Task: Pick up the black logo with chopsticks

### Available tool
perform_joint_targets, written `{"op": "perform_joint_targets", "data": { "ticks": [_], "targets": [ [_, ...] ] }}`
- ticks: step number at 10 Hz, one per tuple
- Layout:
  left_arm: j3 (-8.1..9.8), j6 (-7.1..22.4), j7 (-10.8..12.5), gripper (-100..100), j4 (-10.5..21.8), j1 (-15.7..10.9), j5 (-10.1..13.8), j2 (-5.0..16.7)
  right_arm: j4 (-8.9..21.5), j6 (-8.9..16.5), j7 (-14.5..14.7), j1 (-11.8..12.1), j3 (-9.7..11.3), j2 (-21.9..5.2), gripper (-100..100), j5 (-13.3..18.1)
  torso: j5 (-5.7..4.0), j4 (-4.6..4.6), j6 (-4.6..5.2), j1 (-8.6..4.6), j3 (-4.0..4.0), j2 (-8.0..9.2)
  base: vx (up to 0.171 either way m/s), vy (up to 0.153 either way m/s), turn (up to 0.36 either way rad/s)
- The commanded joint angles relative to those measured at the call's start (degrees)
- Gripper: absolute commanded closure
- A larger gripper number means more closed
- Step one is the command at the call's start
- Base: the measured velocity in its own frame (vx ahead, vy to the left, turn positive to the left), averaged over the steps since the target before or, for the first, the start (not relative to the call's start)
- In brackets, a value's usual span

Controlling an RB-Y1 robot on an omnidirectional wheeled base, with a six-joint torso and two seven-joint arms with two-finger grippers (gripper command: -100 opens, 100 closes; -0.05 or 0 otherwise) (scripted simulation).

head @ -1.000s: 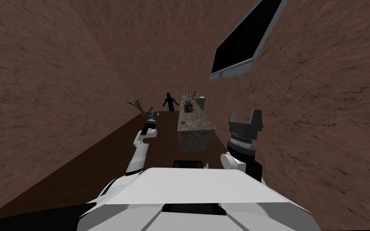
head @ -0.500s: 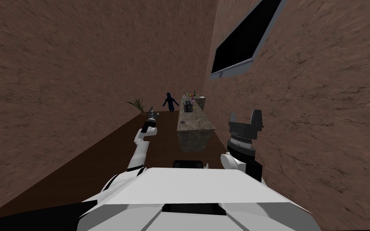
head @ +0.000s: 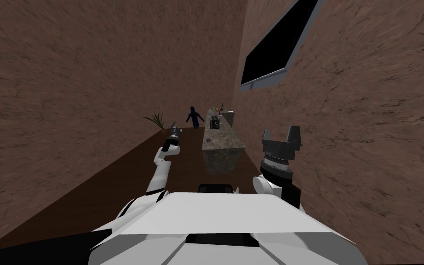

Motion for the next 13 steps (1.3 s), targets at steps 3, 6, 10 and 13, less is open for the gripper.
{"op": "perform_joint_targets", "data": {
  "ticks": [3,6,10,13],
  "targets": [
    [1.05,3.87,0.79,-100,3.79,-3.78,0.16,0.81,0.00,0.00,0.00,0.00,0.00,0.00,0,0.00,-0.03,0.02,0.01,-0.12,0.04,0.07,-0.025,-0.033,0.044],
    [1.05,3.87,0.79,-100,3.79,-3.78,0.16,0.81,0.00,0.00,0.00,0.00,0.00,0.00,0,0.00,0.00,0.00,-0.01,-0.01,0.01,0.01,-0.002,-0.005,-0.014],
    [1.05,3.87,0.79,-100,3.79,-3.78,0.16,0.81,0.00,0.00,0.00,0.00,0.00,0.00,0,0.00,0.00,0.00,0.00,0.01,0.00,0.00,-0.001,-0.004,-0.014],
    [1.35,8.00,1.84,-100,5.18,-4.97,0.06,1.17,0.00,0.00,0.00,0.00,0.00,0.00,0,0.00,0.01,-0.01,0.00,0.06,-0.02,-0.04,0.009,0.008,-0.030]
  ]
}}
